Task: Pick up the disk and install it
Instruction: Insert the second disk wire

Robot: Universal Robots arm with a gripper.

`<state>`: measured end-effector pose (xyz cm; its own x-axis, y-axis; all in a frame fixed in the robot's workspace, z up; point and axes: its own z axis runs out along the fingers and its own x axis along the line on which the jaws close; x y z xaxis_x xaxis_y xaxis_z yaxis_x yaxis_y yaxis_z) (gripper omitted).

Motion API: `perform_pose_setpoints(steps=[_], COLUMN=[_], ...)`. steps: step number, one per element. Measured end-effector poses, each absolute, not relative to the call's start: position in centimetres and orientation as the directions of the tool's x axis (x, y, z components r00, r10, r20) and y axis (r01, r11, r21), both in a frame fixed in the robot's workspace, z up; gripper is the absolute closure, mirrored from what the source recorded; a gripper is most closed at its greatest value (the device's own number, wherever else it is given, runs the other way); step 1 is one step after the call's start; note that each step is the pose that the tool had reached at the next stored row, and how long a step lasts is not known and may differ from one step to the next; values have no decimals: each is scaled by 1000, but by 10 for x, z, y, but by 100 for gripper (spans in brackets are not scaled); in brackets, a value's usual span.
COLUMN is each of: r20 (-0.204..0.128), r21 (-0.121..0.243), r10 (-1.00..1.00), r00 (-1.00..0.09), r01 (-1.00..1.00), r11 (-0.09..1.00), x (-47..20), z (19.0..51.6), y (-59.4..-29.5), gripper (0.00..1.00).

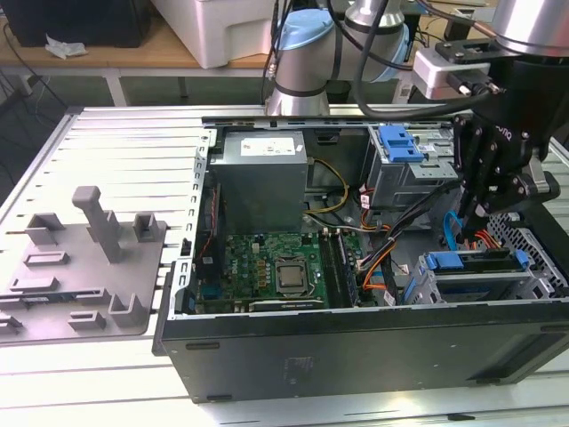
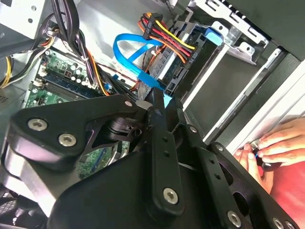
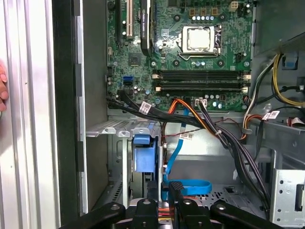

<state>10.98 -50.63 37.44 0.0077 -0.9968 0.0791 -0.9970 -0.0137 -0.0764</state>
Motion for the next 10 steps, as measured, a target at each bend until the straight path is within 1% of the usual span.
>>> perform_pose_setpoints(steps=[10], r20=[79], r21=[-76], r10=[-997], r00=[9], r01=[-997], r11=[-15], x=[109], z=[369], y=[-506], gripper=[76])
